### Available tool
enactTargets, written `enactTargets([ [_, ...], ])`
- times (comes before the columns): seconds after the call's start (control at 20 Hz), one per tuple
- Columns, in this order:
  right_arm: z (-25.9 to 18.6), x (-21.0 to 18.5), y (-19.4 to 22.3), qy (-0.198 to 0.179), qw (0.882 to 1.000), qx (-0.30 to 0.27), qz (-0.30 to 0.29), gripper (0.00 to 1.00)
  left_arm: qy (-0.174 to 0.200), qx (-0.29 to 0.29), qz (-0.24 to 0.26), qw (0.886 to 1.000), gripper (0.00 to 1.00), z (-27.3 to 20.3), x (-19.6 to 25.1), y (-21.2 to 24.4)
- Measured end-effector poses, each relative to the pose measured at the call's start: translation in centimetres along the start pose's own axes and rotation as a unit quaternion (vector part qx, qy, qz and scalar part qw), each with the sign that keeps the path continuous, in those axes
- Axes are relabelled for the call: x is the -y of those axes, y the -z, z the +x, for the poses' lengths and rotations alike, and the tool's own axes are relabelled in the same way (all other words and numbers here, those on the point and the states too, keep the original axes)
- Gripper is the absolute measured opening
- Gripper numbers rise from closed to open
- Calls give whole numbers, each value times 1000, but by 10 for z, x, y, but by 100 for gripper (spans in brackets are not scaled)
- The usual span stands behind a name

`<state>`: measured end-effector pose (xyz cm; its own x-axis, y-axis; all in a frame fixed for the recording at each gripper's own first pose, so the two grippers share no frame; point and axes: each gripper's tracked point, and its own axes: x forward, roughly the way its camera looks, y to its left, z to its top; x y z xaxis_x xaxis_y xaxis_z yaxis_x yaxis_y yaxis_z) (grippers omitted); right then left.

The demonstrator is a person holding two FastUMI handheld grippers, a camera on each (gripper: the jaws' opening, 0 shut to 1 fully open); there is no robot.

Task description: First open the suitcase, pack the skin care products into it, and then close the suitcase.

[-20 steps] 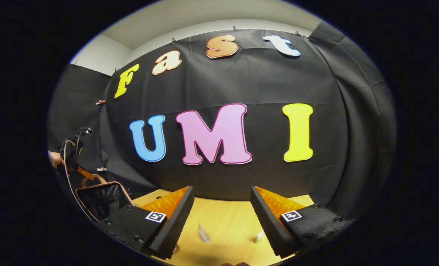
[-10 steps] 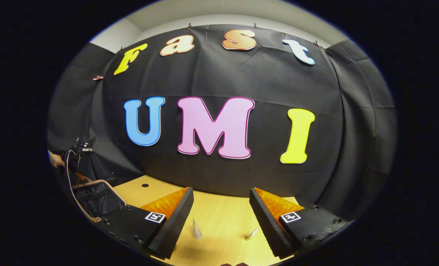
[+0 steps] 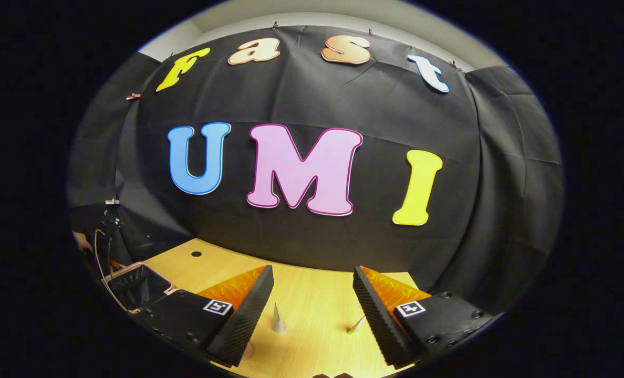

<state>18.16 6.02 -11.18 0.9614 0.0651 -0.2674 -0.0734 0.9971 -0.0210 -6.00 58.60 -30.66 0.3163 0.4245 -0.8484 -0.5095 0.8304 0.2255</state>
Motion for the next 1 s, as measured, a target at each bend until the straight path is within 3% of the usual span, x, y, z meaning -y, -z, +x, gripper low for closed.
enactTargets([
  [0.1,2,-3,7,1,1000,-6,2,96,11,52,12,998,84,-21,12,-25],
  [0.15,1,-4,8,1,1000,-8,-1,96,10,95,23,995,87,-34,20,-42],
  [0.25,-2,-3,7,7,1000,-4,-9,96,56,167,45,983,86,-75,58,-71],
  [0.35,-6,-6,1,2,1000,7,-5,96,116,225,73,965,86,-126,119,-93],
  [0.55,-9,-2,0,-13,1000,23,-8,96,236,276,93,927,89,-207,244,-101],
  [0.6,-9,1,0,-14,1000,23,-10,96,246,286,91,922,91,-223,274,-102],
  [0.65,-8,4,1,-16,1000,22,-9,96,253,289,91,919,100,-224,303,-101],
  [0.8,-9,21,-1,-17,999,33,-6,96,307,267,118,906,96,-242,401,-79],
  [1.0,-10,39,10,-30,999,29,-4,96,360,197,160,898,97,-216,502,-26],
])
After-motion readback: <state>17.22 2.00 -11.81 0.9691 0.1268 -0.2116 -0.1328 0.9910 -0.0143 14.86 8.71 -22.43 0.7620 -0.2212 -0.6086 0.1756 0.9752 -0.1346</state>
